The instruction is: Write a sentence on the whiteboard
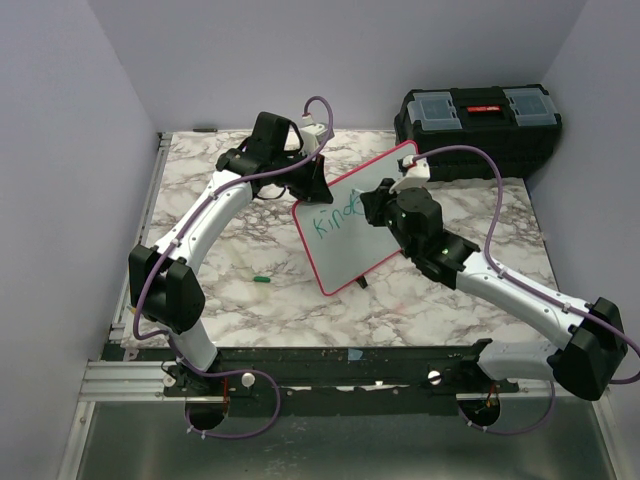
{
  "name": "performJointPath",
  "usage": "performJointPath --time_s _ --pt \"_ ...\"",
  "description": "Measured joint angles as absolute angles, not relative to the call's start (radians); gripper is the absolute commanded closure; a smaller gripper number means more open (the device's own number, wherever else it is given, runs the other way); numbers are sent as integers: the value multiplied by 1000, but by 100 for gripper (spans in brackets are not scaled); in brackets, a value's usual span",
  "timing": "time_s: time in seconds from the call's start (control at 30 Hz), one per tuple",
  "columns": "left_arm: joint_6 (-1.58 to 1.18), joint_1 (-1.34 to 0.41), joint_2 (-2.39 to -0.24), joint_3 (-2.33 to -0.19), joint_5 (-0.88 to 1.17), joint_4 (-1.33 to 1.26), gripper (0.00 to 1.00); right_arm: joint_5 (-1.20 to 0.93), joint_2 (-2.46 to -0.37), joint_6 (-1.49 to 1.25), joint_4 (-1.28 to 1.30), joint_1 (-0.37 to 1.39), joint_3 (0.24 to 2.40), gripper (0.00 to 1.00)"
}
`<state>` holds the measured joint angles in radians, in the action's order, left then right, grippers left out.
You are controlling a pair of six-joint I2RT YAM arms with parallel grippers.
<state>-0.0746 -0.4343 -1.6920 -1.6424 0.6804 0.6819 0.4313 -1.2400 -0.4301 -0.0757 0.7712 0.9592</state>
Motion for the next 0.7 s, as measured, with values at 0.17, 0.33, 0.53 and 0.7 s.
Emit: performJointPath --time_s 0.17,0.33,0.53,0.7 --pt "-74 -434 -1692 -1643 680 682 100 446 -1240 -442 -69 771 958 99" --pt "-74 -434 -1692 -1642 680 682 100 448 -1236 -448 -65 771 949 99" --pt "-73 -434 -1692 -1642 680 682 100 448 -1227 -453 -57 771 944 99" --pt "-72 -435 -1689 -1642 680 682 100 456 -1189 -456 -48 771 933 99"
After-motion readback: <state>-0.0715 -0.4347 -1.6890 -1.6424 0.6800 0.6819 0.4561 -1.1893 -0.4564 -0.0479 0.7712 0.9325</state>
